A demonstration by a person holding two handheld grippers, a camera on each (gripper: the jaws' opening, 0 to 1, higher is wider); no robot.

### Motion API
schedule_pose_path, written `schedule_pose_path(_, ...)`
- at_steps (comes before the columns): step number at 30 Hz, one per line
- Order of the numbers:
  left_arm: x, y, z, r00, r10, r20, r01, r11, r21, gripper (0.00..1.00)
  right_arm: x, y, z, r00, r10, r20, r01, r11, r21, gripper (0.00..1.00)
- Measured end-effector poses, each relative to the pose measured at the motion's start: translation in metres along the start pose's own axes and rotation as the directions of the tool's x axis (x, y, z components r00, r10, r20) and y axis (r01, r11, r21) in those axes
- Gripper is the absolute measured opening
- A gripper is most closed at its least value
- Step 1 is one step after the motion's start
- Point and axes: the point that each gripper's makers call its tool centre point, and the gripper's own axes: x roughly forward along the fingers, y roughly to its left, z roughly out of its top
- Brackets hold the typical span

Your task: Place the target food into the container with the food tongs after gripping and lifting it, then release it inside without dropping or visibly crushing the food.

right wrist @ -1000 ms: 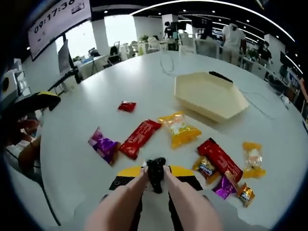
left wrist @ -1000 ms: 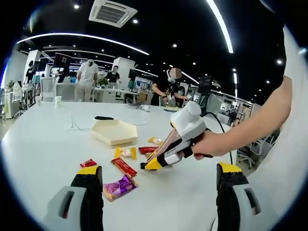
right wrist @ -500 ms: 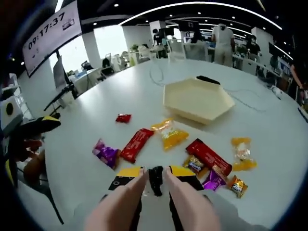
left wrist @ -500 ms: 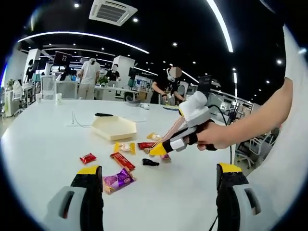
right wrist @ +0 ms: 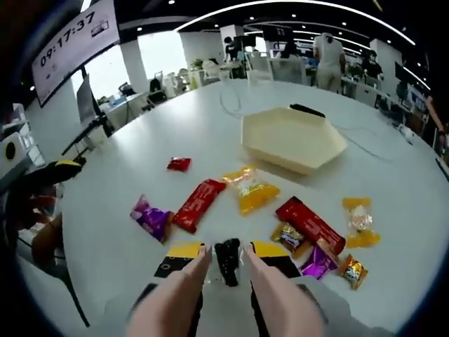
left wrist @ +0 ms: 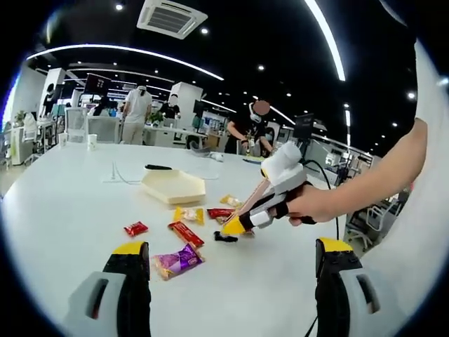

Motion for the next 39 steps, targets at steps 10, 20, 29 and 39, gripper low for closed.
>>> schedule_pose_path(10, 0.000, 0.003, -0.003, 1.000, 0.028, 0.003, -0.028, 0.999, -0.029, 0.99, 0.013, 0.001, 0.000, 0.999, -0.028, -0.043, 0.022, 0.991, -0.134, 0.25)
schedule_pose_path(20, 0.011, 0.003, 0.005, 1.000, 0.014, 0.011, -0.014, 1.000, -0.024, 0.98, 0.011, 0.012, 0.010, 1.000, -0.002, -0.024, -0.001, 0.990, -0.142, 0.27)
schedule_pose_path(29, 0.008, 0.003, -0.006, 1.000, 0.006, -0.014, -0.007, 0.999, -0.034, 0.98, 0.016, 0.014, 0.004, 0.999, 0.010, -0.047, -0.020, 0.973, -0.229, 0.26)
schedule_pose_path(39, 0.011, 0.007, -0.012, 1.000, -0.002, -0.026, 0.000, 0.999, -0.050, 0.97, 0.018, 0.027, 0.001, 0.993, 0.091, -0.074, -0.110, 0.943, -0.315, 0.26)
